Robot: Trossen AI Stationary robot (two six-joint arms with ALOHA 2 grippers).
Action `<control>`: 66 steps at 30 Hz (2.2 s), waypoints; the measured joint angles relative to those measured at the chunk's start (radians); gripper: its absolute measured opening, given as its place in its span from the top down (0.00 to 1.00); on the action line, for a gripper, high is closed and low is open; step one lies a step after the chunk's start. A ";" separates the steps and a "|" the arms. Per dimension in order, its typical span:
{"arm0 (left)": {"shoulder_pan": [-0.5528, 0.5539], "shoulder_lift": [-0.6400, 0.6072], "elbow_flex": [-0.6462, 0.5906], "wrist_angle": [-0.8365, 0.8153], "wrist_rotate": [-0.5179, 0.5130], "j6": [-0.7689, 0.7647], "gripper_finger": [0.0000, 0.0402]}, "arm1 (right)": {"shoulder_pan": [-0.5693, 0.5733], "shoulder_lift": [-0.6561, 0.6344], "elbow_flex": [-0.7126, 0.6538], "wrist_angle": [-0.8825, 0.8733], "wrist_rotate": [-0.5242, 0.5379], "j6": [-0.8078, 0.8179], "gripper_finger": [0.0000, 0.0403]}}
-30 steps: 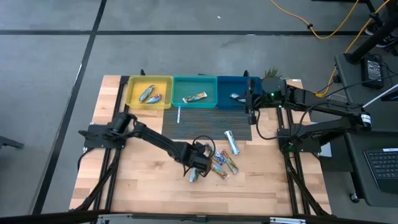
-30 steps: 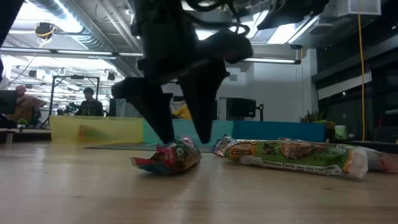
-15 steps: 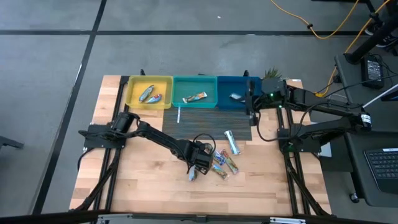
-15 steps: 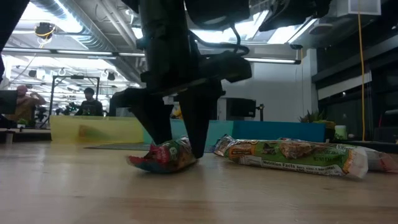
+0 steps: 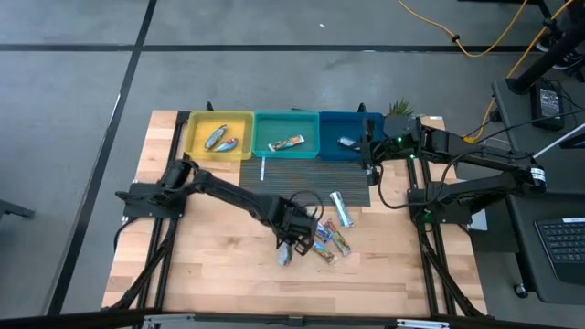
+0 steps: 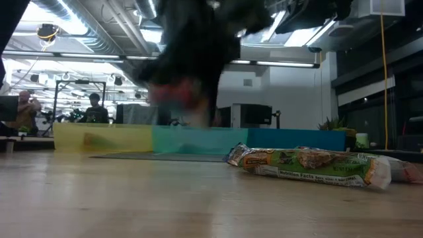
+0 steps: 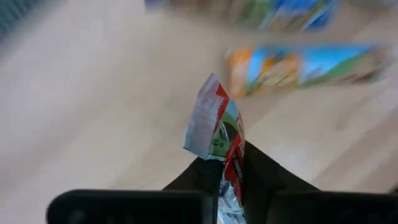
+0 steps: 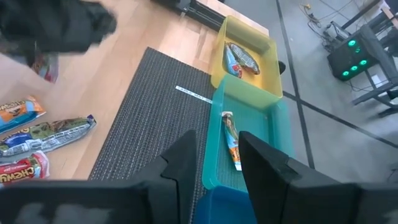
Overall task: Pick and place Granola Bars by type
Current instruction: Put the red granola bar into the yellow bin
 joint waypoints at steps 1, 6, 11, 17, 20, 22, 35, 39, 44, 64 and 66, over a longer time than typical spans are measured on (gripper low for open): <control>0.009 -0.016 0.026 -0.027 -0.023 0.027 0.93 | 0.000 0.000 0.000 0.000 0.002 -0.004 0.69; 0.049 -0.110 0.137 -0.089 -0.166 0.152 0.92 | 0.000 0.000 0.000 0.006 0.002 -0.006 0.69; 0.082 -0.170 0.168 -0.092 -0.259 0.225 0.92 | 0.000 0.000 0.000 0.016 0.004 -0.005 0.69; 0.134 -0.233 0.169 -0.109 -0.263 0.333 0.93 | 0.000 0.000 0.000 0.022 0.011 0.023 0.69; 0.172 -0.272 0.169 -0.156 -0.264 0.390 0.92 | 0.000 0.000 0.000 0.022 0.011 0.024 0.69; 0.207 -0.306 0.169 -0.228 -0.271 0.426 0.92 | 0.000 0.000 0.000 0.023 0.011 0.025 0.69; 0.583 -0.526 0.168 -0.641 -0.478 0.747 0.93 | 0.000 0.000 0.000 0.025 0.152 0.201 0.69; 0.687 -0.556 0.168 -0.637 -0.449 0.855 0.92 | 0.000 0.000 0.000 0.027 0.169 0.235 0.69; 0.779 -0.562 0.168 -0.632 -0.447 0.964 0.92 | 0.000 0.000 0.000 0.027 0.169 0.255 0.69; 1.240 -0.562 -0.517 -0.123 -0.294 1.279 0.92 | 0.000 0.000 0.000 0.002 0.171 0.260 0.69; 1.272 -0.562 -0.572 -0.081 -0.294 1.270 0.92 | 0.000 0.000 0.000 0.002 0.171 0.258 0.69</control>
